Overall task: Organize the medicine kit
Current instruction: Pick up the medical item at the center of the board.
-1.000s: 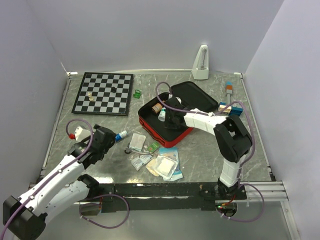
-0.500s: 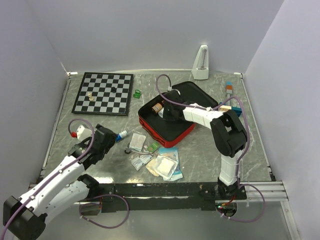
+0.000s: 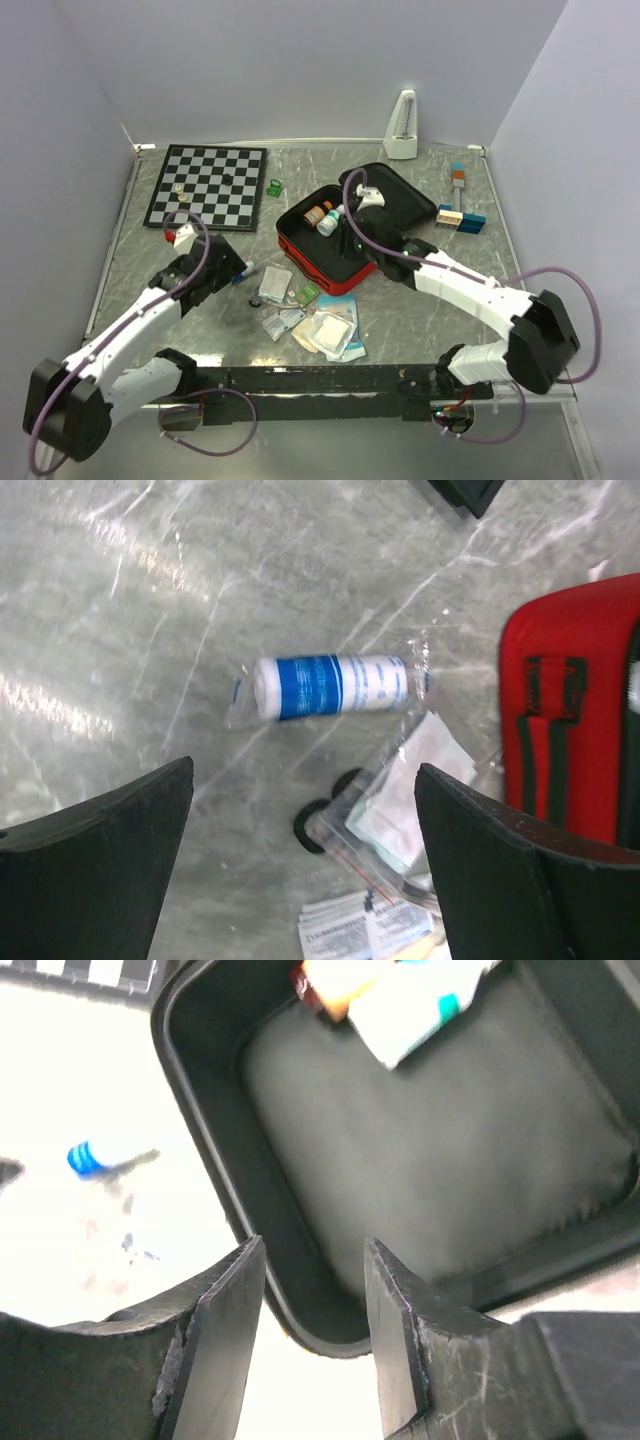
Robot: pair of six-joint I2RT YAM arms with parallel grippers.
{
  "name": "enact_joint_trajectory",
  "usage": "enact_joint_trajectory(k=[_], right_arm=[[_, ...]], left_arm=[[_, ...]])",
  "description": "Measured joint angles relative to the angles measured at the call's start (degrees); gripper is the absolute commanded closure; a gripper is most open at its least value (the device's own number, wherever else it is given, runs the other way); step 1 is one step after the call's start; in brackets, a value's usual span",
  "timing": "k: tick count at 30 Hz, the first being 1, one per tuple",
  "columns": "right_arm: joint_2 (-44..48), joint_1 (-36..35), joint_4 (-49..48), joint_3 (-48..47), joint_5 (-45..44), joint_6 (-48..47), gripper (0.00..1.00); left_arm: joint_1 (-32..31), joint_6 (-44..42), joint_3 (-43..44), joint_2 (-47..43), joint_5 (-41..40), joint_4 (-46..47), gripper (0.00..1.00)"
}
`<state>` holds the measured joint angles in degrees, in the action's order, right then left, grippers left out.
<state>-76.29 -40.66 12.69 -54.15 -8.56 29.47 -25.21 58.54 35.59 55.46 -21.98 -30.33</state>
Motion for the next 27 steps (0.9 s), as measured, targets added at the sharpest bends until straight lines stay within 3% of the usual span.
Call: enact_joint_trajectory(k=[15, 24, 27], right_arm=[[13.1, -2.6, 1.0, 13.9, -0.4, 0.0, 0.47], [16.5, -2.6, 0.7, 15.3, 0.0, -0.4, 0.47], [17.7, -2.6, 0.6, 15.9, 0.0, -0.7, 0.47]], left_arm=[[2.2, -20.0, 9.5, 20.0, 6.3, 5.7, 0.04], [2.2, -22.6, 11.8, 30.3, 7.1, 4.5, 0.01], [2.0, -23.5, 13.5, 32.3, 7.1, 3.5, 0.1]])
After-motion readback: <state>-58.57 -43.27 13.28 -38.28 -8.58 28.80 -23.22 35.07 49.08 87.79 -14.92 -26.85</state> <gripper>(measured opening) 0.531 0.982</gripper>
